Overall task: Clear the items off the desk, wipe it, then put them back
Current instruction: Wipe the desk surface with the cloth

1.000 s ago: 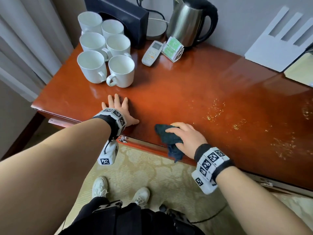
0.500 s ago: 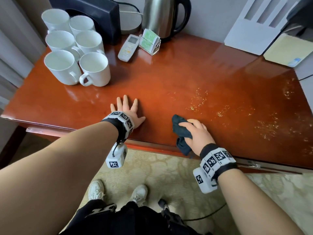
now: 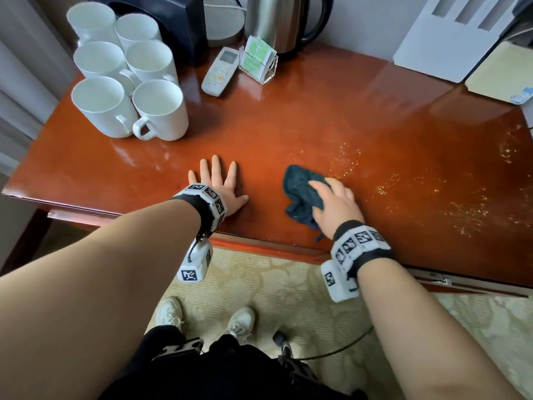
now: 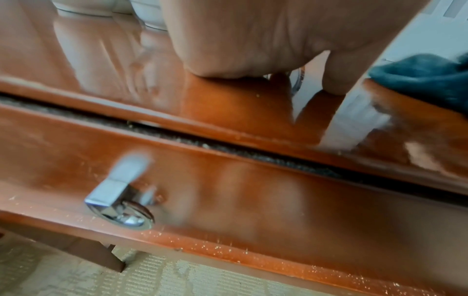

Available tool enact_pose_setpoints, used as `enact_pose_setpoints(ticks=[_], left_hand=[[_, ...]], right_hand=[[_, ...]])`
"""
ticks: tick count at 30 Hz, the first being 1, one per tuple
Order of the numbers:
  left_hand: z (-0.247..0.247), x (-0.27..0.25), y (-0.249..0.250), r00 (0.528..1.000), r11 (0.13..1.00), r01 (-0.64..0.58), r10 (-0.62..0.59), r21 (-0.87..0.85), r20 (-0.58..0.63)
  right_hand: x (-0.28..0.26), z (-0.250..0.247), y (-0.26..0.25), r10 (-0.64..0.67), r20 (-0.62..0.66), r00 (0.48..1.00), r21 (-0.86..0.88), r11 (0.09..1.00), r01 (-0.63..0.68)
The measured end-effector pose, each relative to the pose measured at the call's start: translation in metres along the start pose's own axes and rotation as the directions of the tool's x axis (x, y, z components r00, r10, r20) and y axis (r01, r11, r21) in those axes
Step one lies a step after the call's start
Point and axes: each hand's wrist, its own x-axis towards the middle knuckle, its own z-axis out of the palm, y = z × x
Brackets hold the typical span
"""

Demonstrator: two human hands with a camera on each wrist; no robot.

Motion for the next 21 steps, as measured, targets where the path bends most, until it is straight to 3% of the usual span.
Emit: enact_pose_setpoints(ticks=[3, 5, 8, 11, 15, 18, 21], left_hand=[[0.001, 0.0, 0.001, 1.0, 1.0, -0.001, 0.001, 0.004, -0.01], [0.001, 0.0, 0.001, 1.0, 1.0, 0.004, -0.004, 0.014, -0.016], [0.0, 0.0, 0.002, 1.0, 1.0, 0.004, -0.004, 0.014, -0.012], [0.002, -0.001, -0.002, 1.0, 1.0, -0.022, 0.021, -0.022, -0.014], [0.002, 0.001, -0.015, 0.995, 0.992, -0.095, 0.093, -0.086, -0.019], [0.002, 0.001, -0.021, 0.99, 0.989, -0.137, 0.136, -0.051, -0.036], [0.005, 0.0, -0.022, 0.988, 0.989, -0.145, 0.143, -0.031, -0.049]], right_hand=[[-0.014, -0.016, 0.04, 0.255, -0.007, 0.967, 0.015, 0.967, -0.255], [-0.021, -0.022, 0.048, 0.305, -0.002, 0.952, 0.102, 0.947, -0.304], [-0.027, -0.022, 0.026, 0.195, -0.121, 0.973, 0.241, 0.957, -0.162], [-0.036, -0.011, -0.016, 0.014, -0.194, 0.981, 0.128, 0.992, 0.011], [-0.056, 0.03, -0.071, -0.228, 0.011, 0.974, -0.038, 0.973, 0.228], [-0.067, 0.046, -0.095, -0.225, 0.032, 0.974, -0.077, 0.971, 0.227], [-0.068, 0.05, -0.072, -0.191, 0.031, 0.981, -0.076, 0.978, 0.193]])
